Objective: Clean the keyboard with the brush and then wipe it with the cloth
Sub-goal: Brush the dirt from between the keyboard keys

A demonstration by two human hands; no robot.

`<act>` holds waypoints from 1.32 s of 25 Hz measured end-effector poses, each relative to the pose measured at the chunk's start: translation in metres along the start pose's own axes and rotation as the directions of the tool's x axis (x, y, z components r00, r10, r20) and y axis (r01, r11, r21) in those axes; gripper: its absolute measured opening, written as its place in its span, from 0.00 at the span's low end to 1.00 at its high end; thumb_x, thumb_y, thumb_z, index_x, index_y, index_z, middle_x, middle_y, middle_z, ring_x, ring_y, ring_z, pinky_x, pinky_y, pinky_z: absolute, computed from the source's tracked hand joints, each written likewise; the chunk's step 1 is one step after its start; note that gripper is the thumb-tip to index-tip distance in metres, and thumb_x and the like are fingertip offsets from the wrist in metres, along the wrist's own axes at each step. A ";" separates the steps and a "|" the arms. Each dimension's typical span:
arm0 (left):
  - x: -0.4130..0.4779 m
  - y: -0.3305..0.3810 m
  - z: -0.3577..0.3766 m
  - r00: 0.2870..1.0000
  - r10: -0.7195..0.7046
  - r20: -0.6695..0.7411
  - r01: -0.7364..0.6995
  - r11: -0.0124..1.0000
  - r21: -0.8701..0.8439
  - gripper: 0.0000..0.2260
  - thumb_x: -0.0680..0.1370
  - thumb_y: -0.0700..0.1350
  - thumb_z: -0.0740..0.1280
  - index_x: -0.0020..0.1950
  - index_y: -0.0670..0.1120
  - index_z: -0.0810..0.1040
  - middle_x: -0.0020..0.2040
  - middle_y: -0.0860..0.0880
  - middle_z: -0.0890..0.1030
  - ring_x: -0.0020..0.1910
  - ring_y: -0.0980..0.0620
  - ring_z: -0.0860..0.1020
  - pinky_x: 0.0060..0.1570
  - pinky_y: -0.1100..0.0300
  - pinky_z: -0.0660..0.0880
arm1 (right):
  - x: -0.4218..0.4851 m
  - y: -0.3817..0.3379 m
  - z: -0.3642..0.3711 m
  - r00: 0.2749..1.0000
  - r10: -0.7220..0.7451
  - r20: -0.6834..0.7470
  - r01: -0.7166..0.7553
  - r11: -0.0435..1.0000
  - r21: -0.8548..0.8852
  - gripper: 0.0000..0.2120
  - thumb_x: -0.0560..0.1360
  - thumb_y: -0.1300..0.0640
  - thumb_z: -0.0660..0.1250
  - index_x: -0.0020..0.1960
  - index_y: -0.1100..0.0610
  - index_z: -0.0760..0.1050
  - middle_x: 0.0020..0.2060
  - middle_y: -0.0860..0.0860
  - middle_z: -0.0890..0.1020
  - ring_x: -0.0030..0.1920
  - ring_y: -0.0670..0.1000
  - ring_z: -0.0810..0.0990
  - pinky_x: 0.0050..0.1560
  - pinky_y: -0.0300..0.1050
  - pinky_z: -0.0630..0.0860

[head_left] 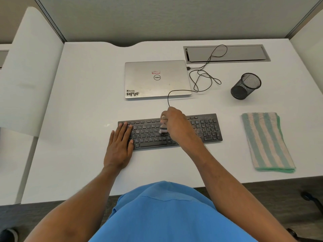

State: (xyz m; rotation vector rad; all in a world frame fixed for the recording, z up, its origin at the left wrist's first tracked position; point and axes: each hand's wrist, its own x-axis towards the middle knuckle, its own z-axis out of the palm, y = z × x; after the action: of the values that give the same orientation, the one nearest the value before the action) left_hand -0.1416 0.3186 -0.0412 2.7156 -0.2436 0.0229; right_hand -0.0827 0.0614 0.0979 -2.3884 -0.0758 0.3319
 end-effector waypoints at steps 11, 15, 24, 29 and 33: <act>-0.001 0.001 -0.001 1.000 -0.001 -0.007 0.001 1.000 -0.006 0.28 0.86 0.51 0.52 0.87 0.49 0.56 0.87 0.51 0.54 0.86 0.54 0.47 0.84 0.43 0.51 | -0.008 -0.002 -0.025 0.997 0.008 -0.082 -0.024 0.981 -0.192 0.07 0.80 0.67 0.61 0.47 0.58 0.73 0.49 0.54 0.76 0.43 0.51 0.81 0.37 0.41 0.80; 0.001 0.002 -0.001 1.000 0.001 -0.007 -0.001 1.000 -0.008 0.28 0.86 0.51 0.52 0.87 0.50 0.56 0.87 0.51 0.54 0.86 0.54 0.47 0.84 0.44 0.50 | -0.009 -0.003 -0.015 1.000 -0.016 -0.016 0.015 0.998 -0.066 0.10 0.80 0.68 0.60 0.45 0.56 0.72 0.46 0.54 0.77 0.44 0.53 0.84 0.40 0.49 0.85; -0.001 0.002 -0.001 1.000 -0.003 -0.011 0.003 1.000 -0.009 0.28 0.86 0.51 0.52 0.87 0.50 0.56 0.87 0.51 0.55 0.86 0.54 0.47 0.84 0.44 0.50 | -0.020 -0.003 -0.018 0.988 0.115 -0.101 -0.105 0.989 0.103 0.06 0.81 0.66 0.61 0.51 0.69 0.74 0.40 0.53 0.76 0.42 0.55 0.81 0.41 0.47 0.85; -0.001 0.003 -0.002 1.000 -0.005 -0.010 0.005 1.000 -0.011 0.28 0.86 0.52 0.51 0.87 0.50 0.56 0.87 0.51 0.54 0.86 0.54 0.47 0.84 0.45 0.49 | -0.019 -0.007 0.007 0.989 0.143 0.039 -0.147 0.970 0.194 0.05 0.79 0.64 0.61 0.48 0.57 0.75 0.45 0.50 0.73 0.44 0.53 0.75 0.47 0.54 0.82; -0.001 0.003 -0.001 1.000 -0.003 -0.009 0.003 1.000 -0.013 0.28 0.86 0.52 0.51 0.87 0.50 0.56 0.87 0.51 0.54 0.86 0.54 0.48 0.84 0.45 0.49 | -0.019 0.008 0.002 0.975 0.215 -0.054 -0.209 0.972 0.106 0.05 0.75 0.61 0.61 0.42 0.56 0.73 0.36 0.50 0.76 0.37 0.55 0.76 0.49 0.59 0.81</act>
State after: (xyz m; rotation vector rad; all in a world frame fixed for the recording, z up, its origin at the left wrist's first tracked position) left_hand -0.1432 0.3163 -0.0385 2.7026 -0.2360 0.0322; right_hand -0.1015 0.0547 0.0951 -2.3092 0.2228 0.3489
